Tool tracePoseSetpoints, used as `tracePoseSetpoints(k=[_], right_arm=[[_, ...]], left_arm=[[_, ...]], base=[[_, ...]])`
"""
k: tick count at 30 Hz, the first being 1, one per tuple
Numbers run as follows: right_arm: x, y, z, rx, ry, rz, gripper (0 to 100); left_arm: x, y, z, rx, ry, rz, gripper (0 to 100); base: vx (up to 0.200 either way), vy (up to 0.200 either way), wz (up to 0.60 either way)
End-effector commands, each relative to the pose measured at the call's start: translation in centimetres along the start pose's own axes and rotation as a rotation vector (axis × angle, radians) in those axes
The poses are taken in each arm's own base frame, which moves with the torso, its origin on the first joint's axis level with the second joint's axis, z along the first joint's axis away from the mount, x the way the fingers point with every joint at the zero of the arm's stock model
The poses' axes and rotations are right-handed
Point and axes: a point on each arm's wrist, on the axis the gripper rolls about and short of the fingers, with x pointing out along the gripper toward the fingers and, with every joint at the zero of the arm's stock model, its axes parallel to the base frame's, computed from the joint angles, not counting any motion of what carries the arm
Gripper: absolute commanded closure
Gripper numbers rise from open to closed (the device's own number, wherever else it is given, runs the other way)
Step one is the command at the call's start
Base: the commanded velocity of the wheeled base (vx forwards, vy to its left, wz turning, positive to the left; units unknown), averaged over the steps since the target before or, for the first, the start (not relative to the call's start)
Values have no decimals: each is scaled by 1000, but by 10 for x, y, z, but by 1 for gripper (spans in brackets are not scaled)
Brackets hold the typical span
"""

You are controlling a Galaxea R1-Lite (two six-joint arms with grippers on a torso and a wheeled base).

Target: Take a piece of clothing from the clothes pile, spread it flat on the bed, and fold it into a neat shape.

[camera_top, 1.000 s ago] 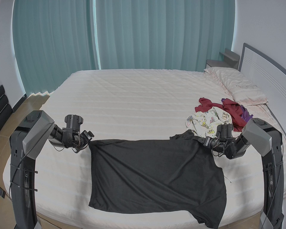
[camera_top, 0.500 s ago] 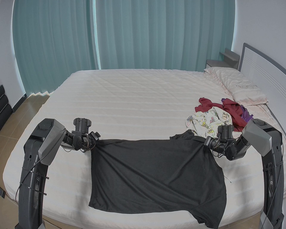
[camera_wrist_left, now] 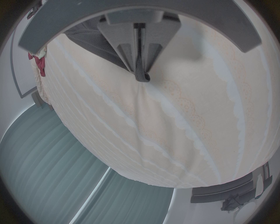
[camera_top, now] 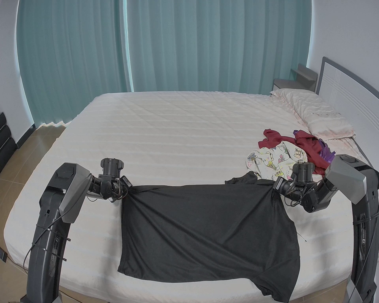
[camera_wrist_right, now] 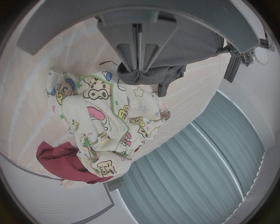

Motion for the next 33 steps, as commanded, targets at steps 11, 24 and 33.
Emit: tracePoseSetpoints(k=[11, 24, 33], right_arm=[[-21, 9, 25, 14, -104, 53, 100], [-10, 2, 11, 32, -66, 55, 100], [1, 0, 4, 29, -58, 55, 0]], left_arm=[[-57, -13, 46, -38, -108, 8, 100], [-63, 0, 67, -101, -159, 8, 100], [-33, 12, 42, -52, -112, 44, 0]], base=[[0, 0, 0], [0, 0, 0], [0, 0, 0]])
